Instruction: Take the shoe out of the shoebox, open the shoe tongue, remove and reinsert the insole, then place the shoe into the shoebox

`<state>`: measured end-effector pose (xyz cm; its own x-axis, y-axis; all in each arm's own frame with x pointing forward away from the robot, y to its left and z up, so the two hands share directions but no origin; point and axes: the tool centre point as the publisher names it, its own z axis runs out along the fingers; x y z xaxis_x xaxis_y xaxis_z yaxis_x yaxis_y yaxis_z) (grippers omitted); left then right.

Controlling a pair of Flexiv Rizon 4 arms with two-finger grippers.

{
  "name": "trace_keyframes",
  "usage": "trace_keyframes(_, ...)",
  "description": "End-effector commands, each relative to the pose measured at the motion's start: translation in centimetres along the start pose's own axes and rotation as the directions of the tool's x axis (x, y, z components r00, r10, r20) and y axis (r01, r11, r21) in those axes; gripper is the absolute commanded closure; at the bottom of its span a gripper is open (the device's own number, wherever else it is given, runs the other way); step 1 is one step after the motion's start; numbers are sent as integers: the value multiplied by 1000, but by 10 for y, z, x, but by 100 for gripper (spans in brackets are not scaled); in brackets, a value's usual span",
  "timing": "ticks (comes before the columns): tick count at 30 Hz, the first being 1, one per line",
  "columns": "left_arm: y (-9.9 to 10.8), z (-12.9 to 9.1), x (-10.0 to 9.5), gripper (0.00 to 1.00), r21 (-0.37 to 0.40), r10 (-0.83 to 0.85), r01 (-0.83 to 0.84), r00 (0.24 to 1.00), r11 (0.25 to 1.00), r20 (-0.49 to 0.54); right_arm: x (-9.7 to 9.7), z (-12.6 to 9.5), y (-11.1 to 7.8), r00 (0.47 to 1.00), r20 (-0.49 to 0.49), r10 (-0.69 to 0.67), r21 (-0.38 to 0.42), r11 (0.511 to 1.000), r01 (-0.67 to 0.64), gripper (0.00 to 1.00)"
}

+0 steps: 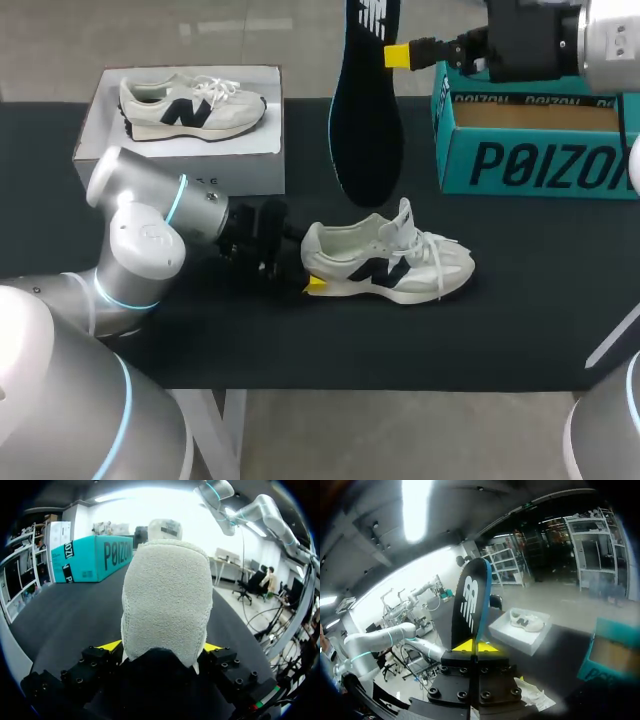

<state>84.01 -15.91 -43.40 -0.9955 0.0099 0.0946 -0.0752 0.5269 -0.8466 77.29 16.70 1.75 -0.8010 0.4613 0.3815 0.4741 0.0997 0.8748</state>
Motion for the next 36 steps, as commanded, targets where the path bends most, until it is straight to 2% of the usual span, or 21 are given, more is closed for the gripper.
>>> trace_keyframes(1, 1, 1, 0, 100, 0, 0, 0, 1000, 1000, -1, 6, -16, -11, 992, -119, -36, -5, 999, 36, 100)
trace_keyframes(4, 1, 1, 0, 100, 0, 0, 0, 1000, 1000, -1, 7, -27, -14, 998, -48, -36, 73, 997, 40, 100)
trace_keyframes(6, 1, 1, 0, 100, 0, 0, 0, 1000, 1000, -1, 10, -34, -13, 998, -44, -34, 76, 996, 38, 100)
trace_keyframes(9, 1, 1, 0, 100, 0, 0, 0, 1000, 1000, -1, 21, -45, -9, 999, -17, -42, 99, 994, 43, 100)
trace_keyframes(10, 1, 1, 0, 100, 0, 0, 0, 1000, 1000, -1, 27, -49, -6, 998, 26, -60, 113, 992, 57, 100)
trace_keyframes(14, 1, 1, 0, 100, 0, 0, 0, 1000, 1000, -1, 46, -59, -4, 998, 53, -47, 138, 990, 39, 100)
trace_keyframes(21, 1, 1, 0, 100, 0, 0, 0, 1000, 1000, -1, 56, -58, -12, 998, 65, -8, 134, 991, -1, 100)
trace_keyframes(23, 1, 1, 0, 100, 0, 0, 0, 1000, 1000, -1, 57, -55, -11, 994, 114, 0, 130, 991, -15, 100)
trace_keyframes(25, 1, 1, 0, 100, 0, 0, 0, 1000, 1000, -1, 59, -51, -9, 979, 202, -13, 137, 990, -15, 100)
trace_keyframes(27, 1, 1, 0, 100, 0, 0, 0, 1000, 1000, -1, 61, -45, -9, 973, 230, -12, 123, 992, -17, 100)
trace_keyframes(36, 1, 1, 0, 100, 0, 0, 0, 1000, 1000, -1, 60, -41, -12, 970, 242, 17, 69, 997, -35, 100)
